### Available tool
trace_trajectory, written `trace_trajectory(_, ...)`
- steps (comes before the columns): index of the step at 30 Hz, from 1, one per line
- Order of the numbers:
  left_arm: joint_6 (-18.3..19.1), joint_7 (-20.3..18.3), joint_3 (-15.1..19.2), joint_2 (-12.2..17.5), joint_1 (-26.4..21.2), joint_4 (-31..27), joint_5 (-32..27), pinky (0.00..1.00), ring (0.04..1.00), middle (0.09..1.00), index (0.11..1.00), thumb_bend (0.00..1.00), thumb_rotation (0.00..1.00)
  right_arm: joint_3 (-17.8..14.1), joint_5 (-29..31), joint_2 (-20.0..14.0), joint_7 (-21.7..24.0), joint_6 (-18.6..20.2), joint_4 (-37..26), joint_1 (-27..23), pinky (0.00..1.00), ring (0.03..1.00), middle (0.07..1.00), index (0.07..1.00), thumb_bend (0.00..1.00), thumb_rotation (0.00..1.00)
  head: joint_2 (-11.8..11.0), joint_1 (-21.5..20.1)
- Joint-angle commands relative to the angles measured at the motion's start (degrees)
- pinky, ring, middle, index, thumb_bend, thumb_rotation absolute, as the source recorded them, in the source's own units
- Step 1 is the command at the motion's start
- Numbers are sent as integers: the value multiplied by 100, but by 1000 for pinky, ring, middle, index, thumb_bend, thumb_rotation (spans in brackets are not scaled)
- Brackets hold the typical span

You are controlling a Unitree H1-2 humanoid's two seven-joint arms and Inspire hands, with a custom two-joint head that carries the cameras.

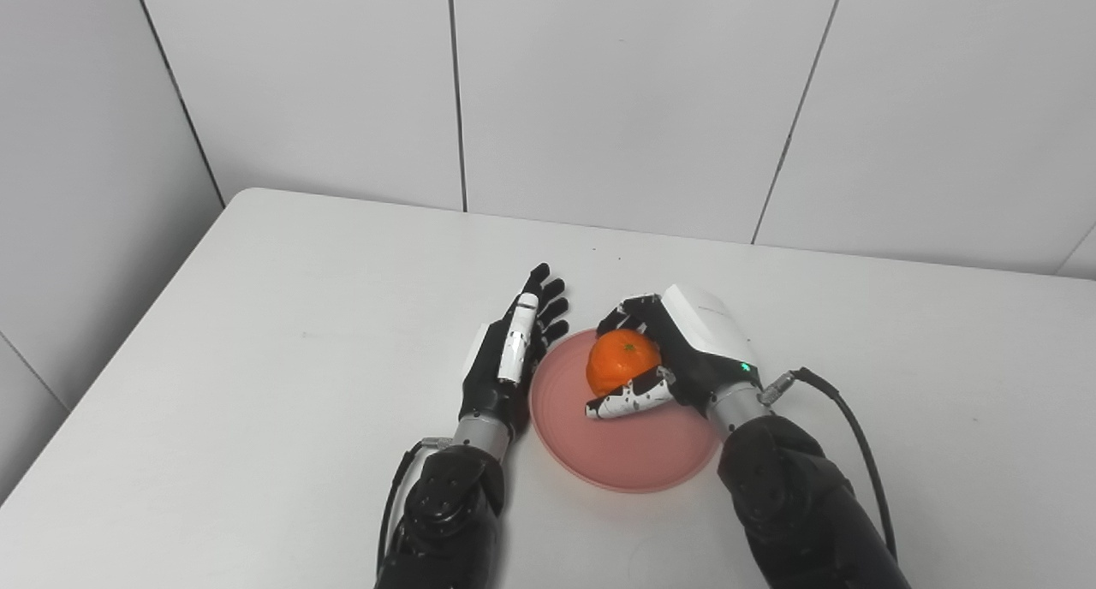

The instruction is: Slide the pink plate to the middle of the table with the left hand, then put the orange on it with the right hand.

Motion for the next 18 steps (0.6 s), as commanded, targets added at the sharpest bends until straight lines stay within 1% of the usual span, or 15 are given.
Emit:
trace_trajectory(1,-80,49,21,-41,-28,-27,43,908,930,937,934,371,1000,33,-57,44,-187,-286,-12,-267,282,387,419,518,526,0,3,-4)
trace_trajectory(4,-58,24,20,-31,-24,-43,48,912,936,941,938,372,1000,119,-58,23,-191,-296,117,-260,303,421,419,516,526,0,20,-23)
trace_trajectory(5,-48,23,20,-27,-26,-46,52,913,938,944,938,370,1000,133,-45,28,-210,-308,162,-254,262,364,410,518,525,0,24,-29)
trace_trajectory(7,-40,15,18,-19,-26,-55,58,913,938,944,938,370,1000,156,-27,39,-261,-330,236,-236,247,344,406,519,524,0,20,-59)
trace_trajectory(9,-37,9,16,-13,-22,-66,60,915,937,943,937,367,1000,181,-13,46,-308,-343,281,-217,257,343,406,519,524,0,17,-74)
trace_trajectory(12,-44,29,27,-15,-26,-51,69,908,932,940,932,365,1000,203,-1,41,-287,-323,251,-180,309,391,417,515,526,0,15,-80)
trace_trajectory(18,-51,26,18,-5,-21,-54,100,912,933,940,931,373,1000,282,-99,-14,-272,-291,182,-139,271,360,415,518,525,0,20,-110)
